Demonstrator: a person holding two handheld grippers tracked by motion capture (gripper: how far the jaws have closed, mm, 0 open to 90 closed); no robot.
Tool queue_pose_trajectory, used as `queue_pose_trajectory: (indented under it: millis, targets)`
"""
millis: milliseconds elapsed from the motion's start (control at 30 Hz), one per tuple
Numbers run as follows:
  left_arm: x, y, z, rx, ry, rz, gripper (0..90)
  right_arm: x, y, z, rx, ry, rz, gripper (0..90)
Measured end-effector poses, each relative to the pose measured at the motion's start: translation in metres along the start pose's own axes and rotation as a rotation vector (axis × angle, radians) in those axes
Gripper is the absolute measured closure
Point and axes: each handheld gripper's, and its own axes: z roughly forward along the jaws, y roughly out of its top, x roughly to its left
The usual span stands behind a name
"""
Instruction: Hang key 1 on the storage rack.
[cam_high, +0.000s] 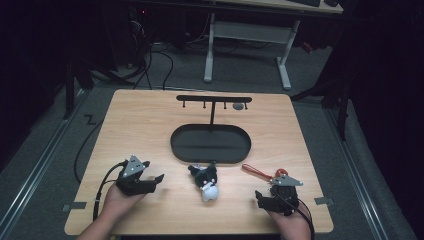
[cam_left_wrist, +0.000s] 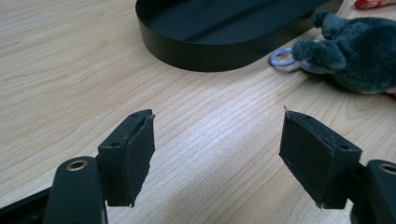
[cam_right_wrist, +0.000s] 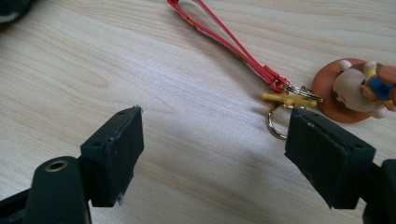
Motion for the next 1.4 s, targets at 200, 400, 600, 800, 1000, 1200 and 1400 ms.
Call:
queue_pose_trajectory:
  millis: [200,400,600,800,1000,1200,1400]
  targets:
    - [-0.003,0.001,0.001,0.004,0.003,0.023,26.8,0.001,0.006,-0.003,0.05,0.014,-0.002,20.5]
    - [-0.003,0.001,-0.001,-0.002,0.015,0.03,27.0,0.002,0.014,-0.002,0.091,0.041,-0.017,20.5]
    - [-0.001,-0.002,-0.002,0.007,0.014,0.02,27.0,0.001,0.017,0.0,0.131,0.055,-0.031,21.3]
    - [-0.001,-0.005,-0.005,0.011,0.019,0.033,26.8,0.004,0.019,-0.001,0.201,0.075,-0.053,23.9]
    - [0.004,-0.006,-0.013,-0.018,0.028,0.018,26.7,0.01,0.025,-0.003,0.27,0.079,-0.077,26.3]
    - [0.002,-0.005,-0.017,-0.029,0.039,0.036,25.8,0.012,0.028,-0.009,0.297,0.125,-0.061,28.9]
    - [0.002,-0.004,-0.018,-0.038,0.028,0.024,25.1,0.006,0.031,-0.016,0.321,0.119,-0.057,31.3]
